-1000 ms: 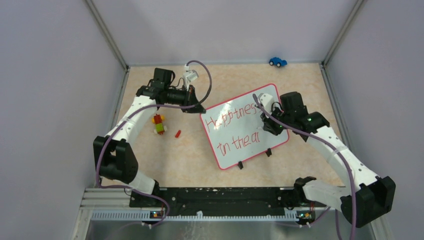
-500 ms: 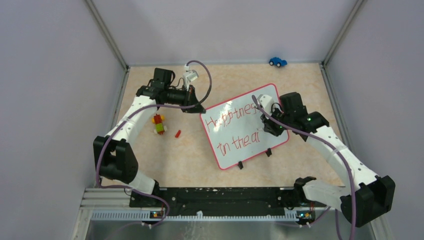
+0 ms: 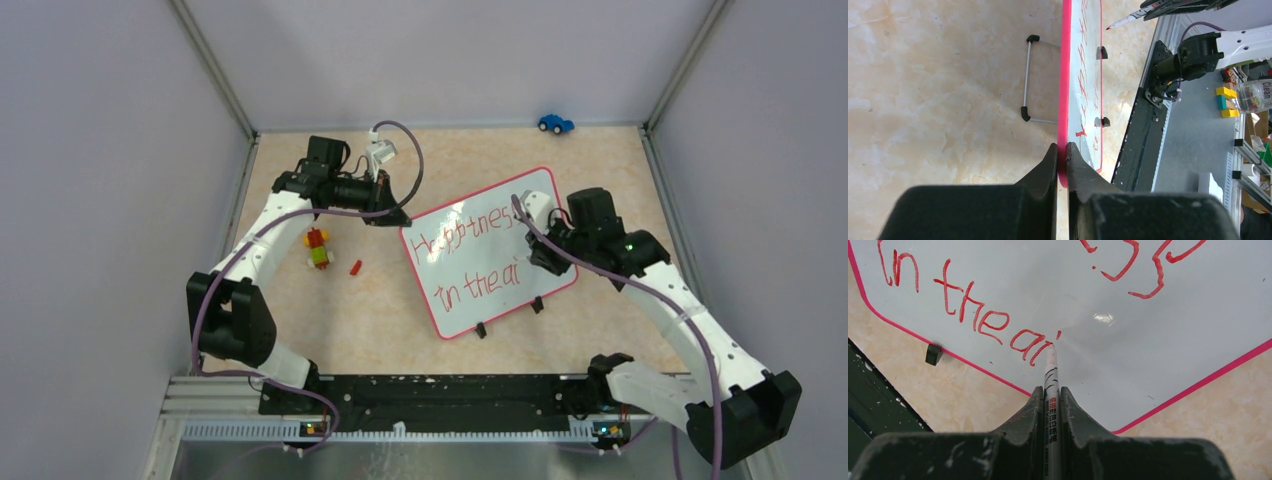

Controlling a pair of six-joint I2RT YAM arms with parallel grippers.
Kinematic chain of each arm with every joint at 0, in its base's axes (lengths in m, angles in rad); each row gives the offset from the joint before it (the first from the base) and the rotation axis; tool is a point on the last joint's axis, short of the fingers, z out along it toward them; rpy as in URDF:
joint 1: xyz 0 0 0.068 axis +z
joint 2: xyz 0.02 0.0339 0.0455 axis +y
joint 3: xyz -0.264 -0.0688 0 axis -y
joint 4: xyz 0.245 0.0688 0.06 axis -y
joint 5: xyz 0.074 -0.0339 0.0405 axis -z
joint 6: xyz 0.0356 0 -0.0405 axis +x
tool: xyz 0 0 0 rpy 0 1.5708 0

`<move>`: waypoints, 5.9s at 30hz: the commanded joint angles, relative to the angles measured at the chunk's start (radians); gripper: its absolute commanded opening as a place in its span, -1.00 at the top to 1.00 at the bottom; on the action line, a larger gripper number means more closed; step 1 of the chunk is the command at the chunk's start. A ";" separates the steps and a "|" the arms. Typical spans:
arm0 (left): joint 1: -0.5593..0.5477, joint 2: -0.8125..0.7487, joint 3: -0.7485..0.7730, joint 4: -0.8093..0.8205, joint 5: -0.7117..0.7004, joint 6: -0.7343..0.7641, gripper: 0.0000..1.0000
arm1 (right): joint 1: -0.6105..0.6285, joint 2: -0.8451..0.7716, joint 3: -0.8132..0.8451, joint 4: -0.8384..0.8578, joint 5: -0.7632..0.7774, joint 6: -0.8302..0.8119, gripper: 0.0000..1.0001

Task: Write a sentence on the whiteboard
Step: Write a sentence on the whiteboard, then pick up the pen cap from the center of the board.

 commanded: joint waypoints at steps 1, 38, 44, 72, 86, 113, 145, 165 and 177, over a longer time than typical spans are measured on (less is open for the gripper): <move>-0.039 0.035 -0.034 -0.069 -0.035 0.038 1.00 | -0.016 -0.013 -0.005 0.006 0.006 -0.014 1.00; -0.039 0.050 -0.036 -0.065 -0.035 0.041 1.00 | -0.016 0.037 -0.096 -0.001 0.060 -0.058 1.00; -0.039 0.047 -0.038 -0.066 -0.039 0.043 1.00 | -0.016 0.050 -0.078 0.015 0.051 -0.050 1.00; -0.039 0.041 -0.045 -0.070 -0.040 0.051 1.00 | -0.017 0.088 0.032 0.060 0.079 -0.008 1.00; -0.039 0.057 -0.024 -0.103 -0.040 0.071 1.00 | -0.048 0.076 0.051 0.046 0.096 -0.017 1.00; -0.039 0.032 -0.043 -0.088 -0.047 0.069 1.00 | -0.049 0.035 -0.080 0.048 0.098 -0.064 1.00; 0.076 -0.141 0.018 0.076 0.031 -0.156 -0.27 | -0.050 -0.010 0.245 -0.151 -0.293 -0.002 1.00; 0.372 -0.198 -0.323 -0.151 -0.432 0.336 -0.18 | -0.063 0.012 0.290 0.024 -0.309 0.248 1.00; 0.254 -0.078 -0.411 -0.026 -0.527 0.301 -0.11 | -0.108 0.023 0.303 0.038 -0.356 0.280 1.00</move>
